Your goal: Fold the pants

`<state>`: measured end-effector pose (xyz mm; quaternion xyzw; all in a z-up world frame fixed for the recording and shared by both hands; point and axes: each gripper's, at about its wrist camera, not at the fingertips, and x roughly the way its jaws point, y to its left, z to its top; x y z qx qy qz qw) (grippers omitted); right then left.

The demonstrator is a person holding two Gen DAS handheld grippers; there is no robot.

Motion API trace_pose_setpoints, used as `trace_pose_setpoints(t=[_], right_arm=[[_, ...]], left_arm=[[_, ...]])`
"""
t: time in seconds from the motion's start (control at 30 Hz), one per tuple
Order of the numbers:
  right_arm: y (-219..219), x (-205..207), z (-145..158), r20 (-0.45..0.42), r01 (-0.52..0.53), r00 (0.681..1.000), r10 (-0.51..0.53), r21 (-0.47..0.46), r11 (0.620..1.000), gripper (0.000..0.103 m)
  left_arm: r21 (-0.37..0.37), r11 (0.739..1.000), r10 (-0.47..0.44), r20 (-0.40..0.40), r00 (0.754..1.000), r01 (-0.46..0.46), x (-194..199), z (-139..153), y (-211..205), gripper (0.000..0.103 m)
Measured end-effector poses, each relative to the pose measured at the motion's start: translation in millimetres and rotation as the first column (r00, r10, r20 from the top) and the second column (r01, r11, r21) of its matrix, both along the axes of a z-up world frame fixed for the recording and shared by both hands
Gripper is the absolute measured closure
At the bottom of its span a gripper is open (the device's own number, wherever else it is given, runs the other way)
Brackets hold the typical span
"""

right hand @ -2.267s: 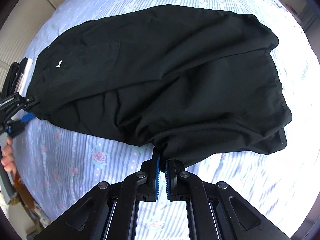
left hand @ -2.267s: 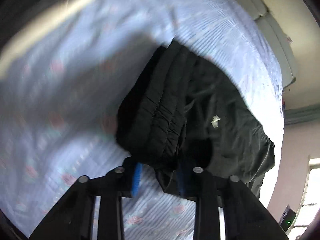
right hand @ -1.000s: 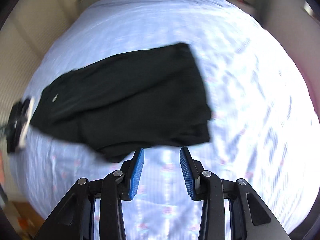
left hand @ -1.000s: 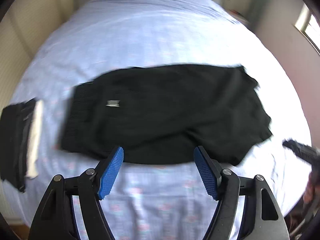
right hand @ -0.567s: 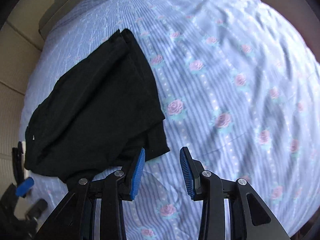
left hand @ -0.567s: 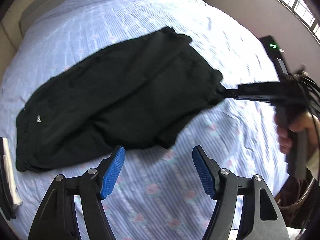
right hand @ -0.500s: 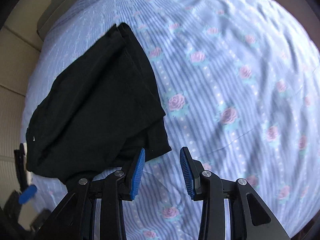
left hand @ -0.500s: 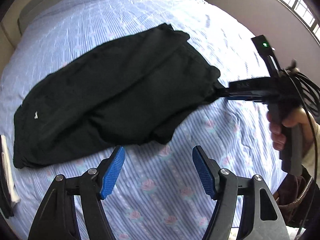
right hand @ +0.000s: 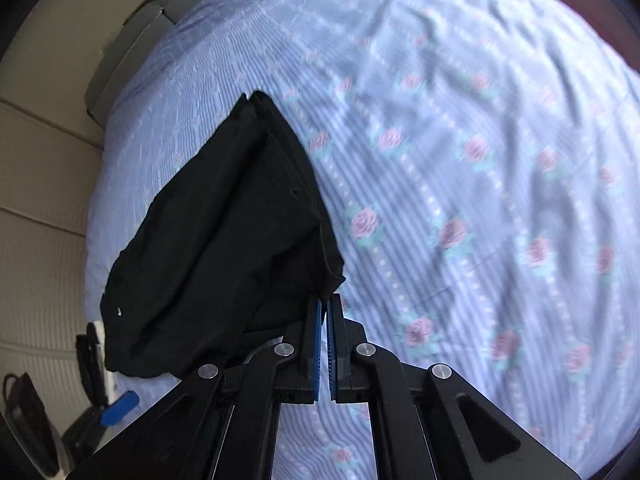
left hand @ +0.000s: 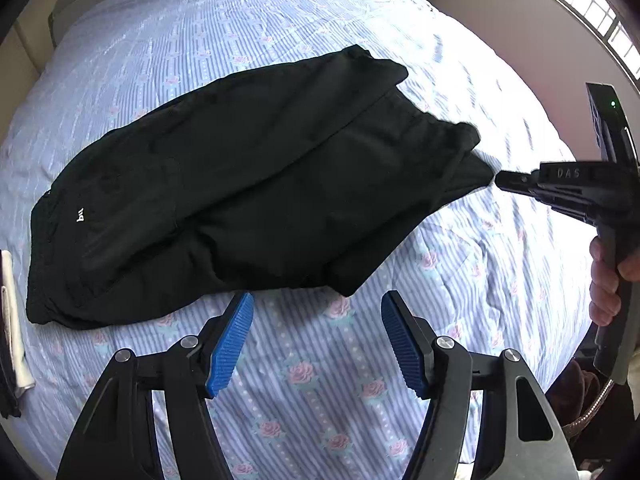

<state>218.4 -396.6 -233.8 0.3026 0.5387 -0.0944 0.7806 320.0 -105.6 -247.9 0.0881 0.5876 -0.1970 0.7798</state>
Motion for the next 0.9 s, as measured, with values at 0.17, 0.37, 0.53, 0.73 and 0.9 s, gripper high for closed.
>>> trace_pose_setpoints(t=[0.17,0.37,0.53,0.73,0.9], right_arm=[[-25.0,-6.5,-8.6,-0.084,0.072,0.993,-0.082,-0.122,0.99,0.102],[-21.9,-24.0,-21.9,-0.094,0.074,0.993,-0.071,0.028,0.997,0.094],[3.9,-11.2,-26.8,-0.064,0.043,0.997,-0.038,0.08,0.996,0.062],[7.6,15.4,-71.6,-0.106,0.096,0.992,-0.074,0.217,0.972,0.062],[10.3,27.2,-77.9,-0.113,0.08,0.992,-0.06,0.179,0.981,0.097]], left_arm=[[0.001,1.0,-0.007,-0.004,1.0,0.007,0.8,-1.1,-3.5,0.037],[0.024,1.0,-0.009,0.013,1.0,0.008,-0.4,-0.5,-8.3,0.037],[0.029,1.0,0.001,0.004,1.0,-0.001,2.8,-6.8,-5.2,0.036],[0.039,0.999,0.021,-0.024,0.999,-0.02,-1.7,-14.5,1.3,0.036],[0.03,0.999,0.036,-0.033,0.999,-0.035,-6.5,-13.3,6.0,0.036]])
